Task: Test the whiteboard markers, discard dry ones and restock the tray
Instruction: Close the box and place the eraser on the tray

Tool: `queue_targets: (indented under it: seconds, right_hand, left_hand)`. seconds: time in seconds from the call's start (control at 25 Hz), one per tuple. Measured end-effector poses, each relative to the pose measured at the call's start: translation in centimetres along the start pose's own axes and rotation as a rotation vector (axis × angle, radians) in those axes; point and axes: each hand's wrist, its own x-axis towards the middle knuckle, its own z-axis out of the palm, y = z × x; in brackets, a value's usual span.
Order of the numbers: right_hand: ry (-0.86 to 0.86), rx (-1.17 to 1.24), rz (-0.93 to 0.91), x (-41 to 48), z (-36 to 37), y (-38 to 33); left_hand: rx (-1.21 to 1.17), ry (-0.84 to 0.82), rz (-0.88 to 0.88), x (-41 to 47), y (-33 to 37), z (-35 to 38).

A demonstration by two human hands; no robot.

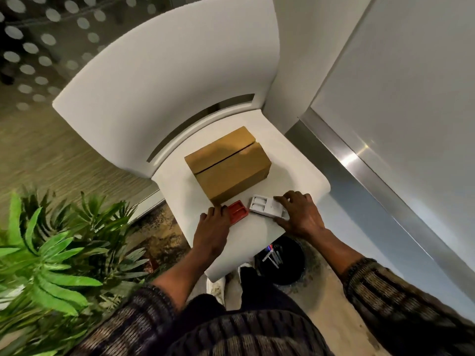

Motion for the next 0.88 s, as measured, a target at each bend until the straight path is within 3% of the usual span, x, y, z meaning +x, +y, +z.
queue_targets:
  seconds: [0.44, 0.6, 0.88]
  right_hand:
    - [0.449, 0.331, 0.317, -15.4, 2.4, -7.1]
    - [0.489, 0.382, 0.485, -22.0, 4.0, -9.2]
    - [0.547, 0.339, 0.719, -31.1, 5.8, -9.6]
  left_hand:
    - [0.009, 0.158, 0.349, -6.1, -0.6, -0.4]
    - [0.014, 0.245, 0.539, -8.2, 0.5, -1.1]
    - [0.132, 0.207, 0.735, -10.0, 6.0, -2.8]
